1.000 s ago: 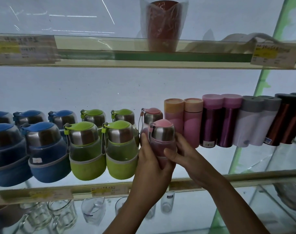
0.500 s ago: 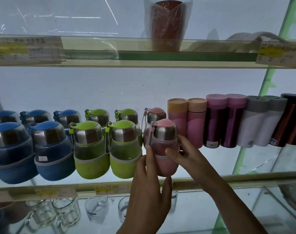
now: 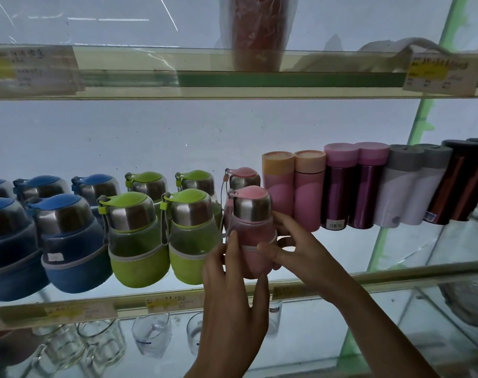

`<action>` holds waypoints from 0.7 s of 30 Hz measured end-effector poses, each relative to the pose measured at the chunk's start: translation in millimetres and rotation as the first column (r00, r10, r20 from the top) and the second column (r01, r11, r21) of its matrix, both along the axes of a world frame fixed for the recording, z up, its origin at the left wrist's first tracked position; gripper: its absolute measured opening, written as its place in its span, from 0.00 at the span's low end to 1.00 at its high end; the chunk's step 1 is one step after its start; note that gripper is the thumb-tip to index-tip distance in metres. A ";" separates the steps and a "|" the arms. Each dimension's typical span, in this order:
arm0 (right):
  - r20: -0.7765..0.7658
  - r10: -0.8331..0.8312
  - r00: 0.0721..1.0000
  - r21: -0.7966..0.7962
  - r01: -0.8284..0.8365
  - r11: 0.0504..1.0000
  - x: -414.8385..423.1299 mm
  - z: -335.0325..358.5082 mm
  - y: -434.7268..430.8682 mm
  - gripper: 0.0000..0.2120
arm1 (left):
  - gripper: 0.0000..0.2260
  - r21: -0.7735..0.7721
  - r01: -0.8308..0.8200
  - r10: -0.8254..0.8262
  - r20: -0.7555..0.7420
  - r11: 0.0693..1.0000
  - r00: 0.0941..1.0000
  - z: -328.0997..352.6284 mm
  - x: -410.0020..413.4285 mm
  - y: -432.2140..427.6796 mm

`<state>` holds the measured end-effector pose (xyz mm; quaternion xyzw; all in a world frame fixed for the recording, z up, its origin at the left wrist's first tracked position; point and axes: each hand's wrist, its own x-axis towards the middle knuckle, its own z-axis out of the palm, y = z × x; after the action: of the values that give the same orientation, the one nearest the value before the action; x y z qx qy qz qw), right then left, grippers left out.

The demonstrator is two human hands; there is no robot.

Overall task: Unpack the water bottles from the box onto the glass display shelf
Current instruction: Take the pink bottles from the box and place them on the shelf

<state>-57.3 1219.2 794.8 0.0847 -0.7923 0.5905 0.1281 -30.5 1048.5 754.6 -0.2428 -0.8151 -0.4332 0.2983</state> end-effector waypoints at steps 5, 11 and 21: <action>-0.016 0.014 1.000 0.065 -0.013 0.998 2.9 -1.1 1.2 0.26 | 0.35 0.016 0.008 -0.008 -0.005 1.000 1.000 -1.0 1.7 0.3; 0.002 0.022 1.000 0.082 -0.022 0.996 3.8 -1.4 -1.5 0.28 | 0.35 0.026 0.019 -0.019 0.010 0.999 1.000 -0.6 4.2 -2.1; -0.042 0.009 0.999 0.130 -0.003 0.992 5.5 -2.8 -2.2 0.29 | 0.33 0.069 -0.006 0.006 0.005 0.998 1.000 4.4 8.8 3.0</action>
<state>-51.7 1217.0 792.0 0.1079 -0.8258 0.5362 0.1375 -21.7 1051.5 759.0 -0.2289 -0.8012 -0.4608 0.3057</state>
